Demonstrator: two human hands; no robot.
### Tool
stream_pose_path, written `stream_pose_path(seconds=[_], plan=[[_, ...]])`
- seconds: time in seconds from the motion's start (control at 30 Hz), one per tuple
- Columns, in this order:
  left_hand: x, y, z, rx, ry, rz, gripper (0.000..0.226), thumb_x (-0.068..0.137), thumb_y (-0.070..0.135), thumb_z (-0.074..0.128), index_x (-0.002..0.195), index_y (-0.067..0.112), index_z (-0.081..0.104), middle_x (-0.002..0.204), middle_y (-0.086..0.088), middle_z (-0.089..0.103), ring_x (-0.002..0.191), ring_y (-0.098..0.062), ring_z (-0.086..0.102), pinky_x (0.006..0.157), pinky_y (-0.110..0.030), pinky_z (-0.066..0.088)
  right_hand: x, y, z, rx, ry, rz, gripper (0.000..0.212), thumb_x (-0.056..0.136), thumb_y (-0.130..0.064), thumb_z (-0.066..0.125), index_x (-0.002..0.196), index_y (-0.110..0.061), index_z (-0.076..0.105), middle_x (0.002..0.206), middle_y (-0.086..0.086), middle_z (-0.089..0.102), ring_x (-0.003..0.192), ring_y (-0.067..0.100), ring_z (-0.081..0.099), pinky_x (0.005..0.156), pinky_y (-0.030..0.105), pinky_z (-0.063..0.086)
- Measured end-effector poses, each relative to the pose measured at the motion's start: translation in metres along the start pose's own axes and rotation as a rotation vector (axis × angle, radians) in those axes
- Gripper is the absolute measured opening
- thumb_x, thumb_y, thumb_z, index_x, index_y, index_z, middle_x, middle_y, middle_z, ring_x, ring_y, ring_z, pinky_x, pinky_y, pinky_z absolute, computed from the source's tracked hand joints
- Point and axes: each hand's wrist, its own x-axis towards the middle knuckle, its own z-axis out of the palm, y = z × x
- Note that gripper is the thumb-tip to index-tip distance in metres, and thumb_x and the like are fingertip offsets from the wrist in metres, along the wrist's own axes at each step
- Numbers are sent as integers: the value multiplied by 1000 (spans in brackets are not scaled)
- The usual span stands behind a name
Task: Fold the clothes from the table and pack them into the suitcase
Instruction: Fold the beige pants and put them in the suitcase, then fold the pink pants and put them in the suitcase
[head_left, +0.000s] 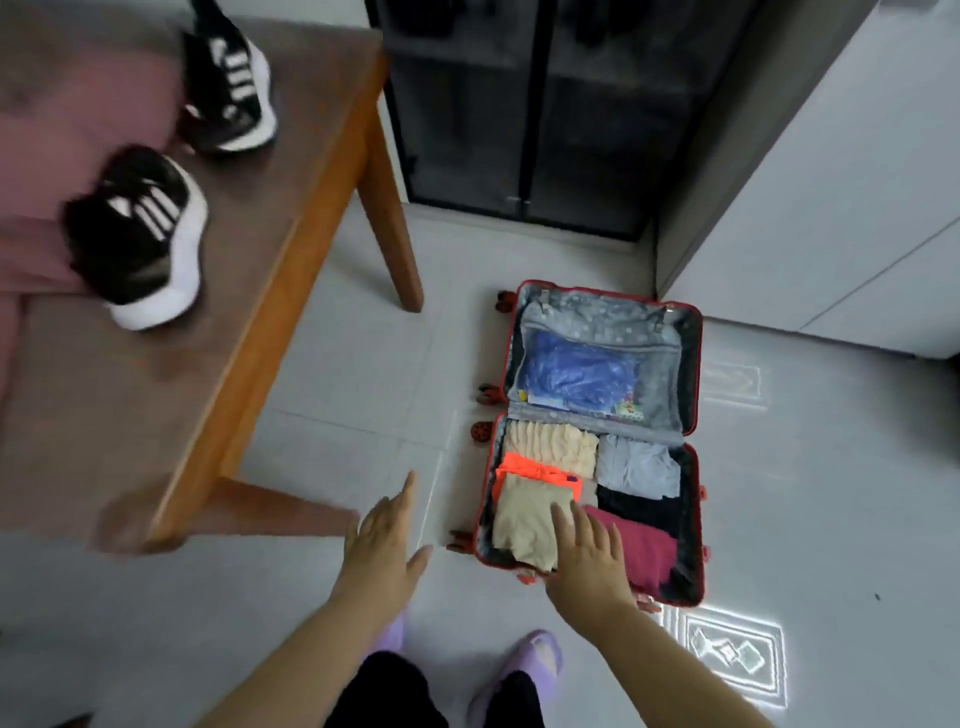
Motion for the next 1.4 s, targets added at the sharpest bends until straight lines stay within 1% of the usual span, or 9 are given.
stream_pose_path(seconds=[0.1, 0.17, 0.23, 0.3, 0.43, 0.53, 0.73, 1.07, 1.4], plan=[[-38, -5, -44, -26, 127, 29, 83, 95, 36, 46, 135, 32, -27, 152, -4, 29, 141, -24, 22, 117, -44, 9, -20, -56, -38, 19, -18, -143, 86, 88, -34, 56, 152, -11, 3, 158, 13, 1, 145, 34, 8, 114, 41, -4], [-60, -17, -71, -48, 182, 35, 74, 96, 40, 39, 134, 32, -24, 153, 2, 23, 144, -18, 13, 116, -38, -2, -28, -95, -60, -37, 135, -217, 92, 77, -36, 69, 150, -9, 19, 156, 11, 11, 142, 38, 20, 116, 48, 7], [-79, -41, -96, -85, 238, 47, 70, 89, 54, 25, 139, 34, -19, 153, 1, 25, 144, -19, 13, 116, -38, -2, -39, -136, -78, -7, 105, -291, 84, 87, -28, 58, 152, -16, 5, 158, 7, 2, 146, 30, 5, 117, 45, 0], [-98, -73, -122, -90, 295, 32, 77, 77, 60, 15, 147, 32, -2, 149, -3, 33, 141, -23, 23, 115, -40, 3, -47, -175, -83, -7, 57, -330, 76, 94, -27, 46, 151, -21, -4, 158, 5, -6, 146, 24, -4, 116, 41, -8], [-137, -148, -180, -25, 440, 43, 74, 79, 53, 28, 138, 11, 41, 127, -11, 58, 120, -29, 50, 105, -38, 21, -60, -268, -87, 54, 155, -370, 69, 97, -36, 42, 151, -24, 2, 159, 4, -1, 146, 25, 1, 116, 43, -4], [-160, -212, -214, -22, 433, -64, 84, 76, 62, 12, 147, 18, 25, 149, -2, 34, 139, -20, 26, 115, -41, 5, -70, -338, -86, 106, 185, -398, 66, 96, -39, 43, 150, -22, 8, 158, 4, 7, 144, 26, 8, 117, 43, 1], [-193, -303, -253, -2, 404, -226, 58, 99, 41, 33, 149, 20, 12, 154, -2, 23, 144, -19, 13, 115, -42, -2, -82, -439, -82, 125, 160, -460, 61, 96, -40, 44, 148, -23, 17, 155, 3, 15, 141, 27, 16, 117, 40, 6], [-168, -377, -297, -46, 462, -250, 63, 99, 40, 36, 150, 22, 5, 148, -7, 32, 141, -21, 19, 116, -46, -2, -28, -535, -107, 172, 164, -542, 69, 95, -35, 49, 150, -17, 13, 154, 5, 19, 139, 28, 18, 117, 42, 9], [-38, -438, -395, 24, 426, -129, 69, 97, 43, 37, 151, 20, 0, 146, -11, 31, 139, -27, 22, 115, -50, 6, 115, -604, -181, 284, 279, -422, 67, 93, -33, 52, 149, -18, 18, 154, 7, 20, 136, 31, 24, 113, 39, 14]])
